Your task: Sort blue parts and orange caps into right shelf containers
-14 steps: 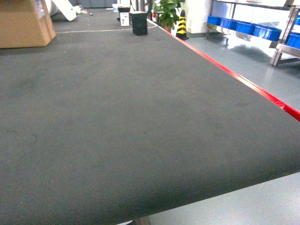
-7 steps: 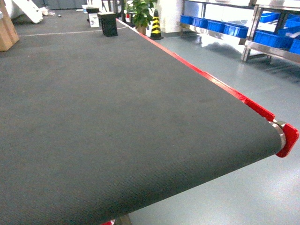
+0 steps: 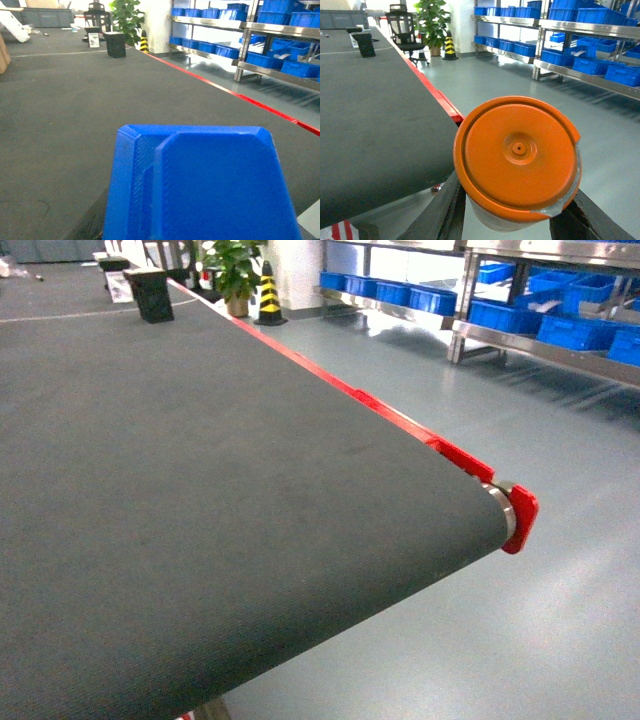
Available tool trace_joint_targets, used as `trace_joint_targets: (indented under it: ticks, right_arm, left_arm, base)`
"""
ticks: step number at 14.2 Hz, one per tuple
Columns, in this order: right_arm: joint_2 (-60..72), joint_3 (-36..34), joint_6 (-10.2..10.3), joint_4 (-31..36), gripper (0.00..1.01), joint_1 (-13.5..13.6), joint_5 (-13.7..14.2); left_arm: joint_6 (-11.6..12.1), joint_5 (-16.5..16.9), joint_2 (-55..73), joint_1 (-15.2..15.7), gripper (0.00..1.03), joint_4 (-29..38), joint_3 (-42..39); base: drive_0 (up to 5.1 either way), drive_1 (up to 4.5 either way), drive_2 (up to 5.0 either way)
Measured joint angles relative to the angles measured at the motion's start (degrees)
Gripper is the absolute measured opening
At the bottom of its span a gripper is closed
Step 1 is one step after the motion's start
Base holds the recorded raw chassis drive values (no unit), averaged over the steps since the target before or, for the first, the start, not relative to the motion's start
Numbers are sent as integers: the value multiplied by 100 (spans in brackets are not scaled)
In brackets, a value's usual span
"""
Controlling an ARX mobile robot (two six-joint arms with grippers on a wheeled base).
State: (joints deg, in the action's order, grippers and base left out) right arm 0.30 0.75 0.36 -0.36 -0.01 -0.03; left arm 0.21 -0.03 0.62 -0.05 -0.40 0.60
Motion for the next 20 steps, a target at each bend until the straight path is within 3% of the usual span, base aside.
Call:
trace_joint_targets:
  ticks: [20]
  right_arm:
    - [0, 0, 0, 0, 40, 0, 0]
  left_arm:
    - [0, 0, 0, 0, 43, 0, 0]
  base:
    - [-154, -154, -154]
